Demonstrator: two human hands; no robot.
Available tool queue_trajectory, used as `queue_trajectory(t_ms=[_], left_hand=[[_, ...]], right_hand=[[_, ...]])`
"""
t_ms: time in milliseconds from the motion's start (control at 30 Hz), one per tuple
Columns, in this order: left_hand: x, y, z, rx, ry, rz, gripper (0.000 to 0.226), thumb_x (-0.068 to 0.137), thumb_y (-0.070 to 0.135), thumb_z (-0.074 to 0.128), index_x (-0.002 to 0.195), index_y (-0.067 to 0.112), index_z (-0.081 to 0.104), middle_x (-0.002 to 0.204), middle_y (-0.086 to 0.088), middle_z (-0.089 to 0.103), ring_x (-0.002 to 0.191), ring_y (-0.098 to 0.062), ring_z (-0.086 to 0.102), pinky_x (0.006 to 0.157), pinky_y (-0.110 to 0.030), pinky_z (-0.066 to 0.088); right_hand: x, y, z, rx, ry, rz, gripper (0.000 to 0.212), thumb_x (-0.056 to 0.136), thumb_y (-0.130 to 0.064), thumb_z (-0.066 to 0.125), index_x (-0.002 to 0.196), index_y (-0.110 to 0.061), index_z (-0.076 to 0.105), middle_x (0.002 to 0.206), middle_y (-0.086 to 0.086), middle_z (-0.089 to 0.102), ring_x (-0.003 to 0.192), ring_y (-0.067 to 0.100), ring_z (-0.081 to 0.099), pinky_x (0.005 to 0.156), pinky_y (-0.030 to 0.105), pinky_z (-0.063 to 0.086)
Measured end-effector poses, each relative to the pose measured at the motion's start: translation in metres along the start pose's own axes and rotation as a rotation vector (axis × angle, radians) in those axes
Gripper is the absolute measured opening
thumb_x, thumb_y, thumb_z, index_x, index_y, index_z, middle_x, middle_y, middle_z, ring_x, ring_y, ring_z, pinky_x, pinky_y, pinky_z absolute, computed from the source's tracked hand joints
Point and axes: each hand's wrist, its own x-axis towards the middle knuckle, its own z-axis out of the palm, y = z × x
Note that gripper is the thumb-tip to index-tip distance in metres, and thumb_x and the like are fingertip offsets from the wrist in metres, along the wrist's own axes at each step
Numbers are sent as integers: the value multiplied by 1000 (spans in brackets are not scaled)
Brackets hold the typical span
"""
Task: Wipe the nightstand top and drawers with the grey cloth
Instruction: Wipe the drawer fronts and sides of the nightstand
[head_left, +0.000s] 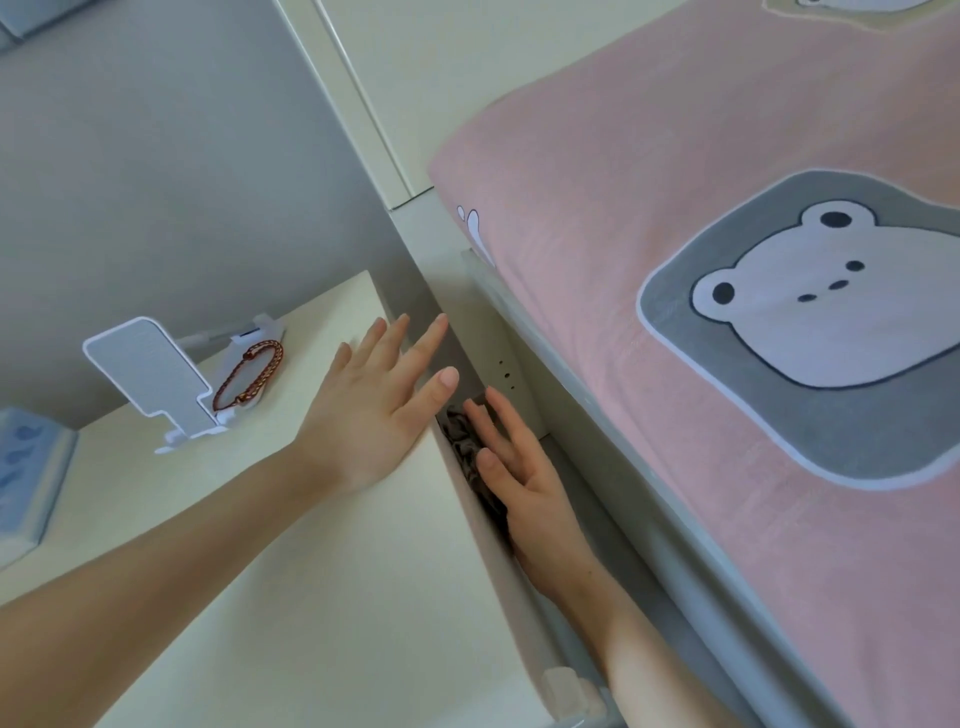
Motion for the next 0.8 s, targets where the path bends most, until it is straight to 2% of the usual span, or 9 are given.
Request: queue_trajectory(t_ms=[100, 167, 233, 333, 433, 533, 600, 700, 800], left_hand=[[-1, 1, 1, -24, 4, 4, 67, 70, 69, -4, 135, 51, -13, 159, 0, 3, 145, -15, -7, 117, -38, -3], [-1, 1, 1, -44, 5, 8, 68, 73, 67, -3, 138, 48, -12, 159, -1, 4, 145, -17, -6, 117, -39, -3], [-1, 1, 1, -52, 1, 6, 64, 79, 64, 1, 139, 47, -12, 159, -2, 4, 145, -17, -7, 117, -40, -3], [0, 1, 1, -54, -2, 5, 60, 83, 57, 5, 140, 46, -10, 159, -1, 3, 145, -17, -8, 117, -39, -4], [0, 0, 2, -63, 4, 4, 60, 83, 58, 4, 140, 47, -10, 159, 0, 5, 145, -16, -6, 117, -39, -3], [1, -2, 2, -67, 18, 9, 65, 78, 64, -1, 141, 47, -9, 158, 0, 7, 145, -17, -5, 117, -39, -2], [0, -2, 3, -70, 24, 13, 66, 78, 64, -1, 141, 47, -9, 159, 1, 6, 145, -16, -5, 117, -39, -1], [1, 0, 3, -89, 25, 8, 61, 83, 60, 4, 140, 46, -10, 159, 1, 4, 145, -14, -6, 118, -38, -2], [1, 1, 1, -97, 26, -1, 60, 83, 56, 6, 141, 46, -9, 159, -1, 2, 145, -15, -7, 118, -38, -3]], right_hand=[[1, 3, 2, -111, -82, -32, 40, 97, -30, 40, 136, -29, 47, 146, -24, 37, 137, -13, 18, 108, 4, 19], [9, 5, 4, -161, -142, -22, 45, 96, -36, 34, 140, -28, 42, 151, -22, 27, 139, -13, 11, 111, 9, 12], [23, 11, 3, -224, -173, -23, 44, 99, -34, 31, 143, -28, 37, 151, -25, 23, 138, -13, 12, 114, 15, 10], [43, 28, -4, -274, -158, 41, 42, 103, -27, 28, 144, -29, 33, 145, -32, 22, 131, -21, 17, 108, 3, 13], [40, 62, -23, -304, -108, 202, 43, 103, -28, 26, 146, -26, 26, 154, -19, 14, 134, -12, 12, 100, -4, 11], [20, 80, -34, -337, -58, 338, 45, 103, -32, 20, 148, -26, 19, 159, -9, 7, 141, -1, 8, 100, 3, 5], [5, 67, -29, -283, -38, 305, 46, 102, -35, 23, 147, -28, 20, 156, -15, 12, 142, -2, 9, 109, 13, 4], [10, 25, -6, -202, -104, 96, 48, 99, -41, 30, 146, -32, 23, 150, -26, 18, 139, -10, 13, 115, 21, 7], [45, 1, 14, -187, -158, -84, 44, 102, -33, 29, 146, -27, 29, 152, -16, 29, 139, -4, 24, 117, 27, 19]])
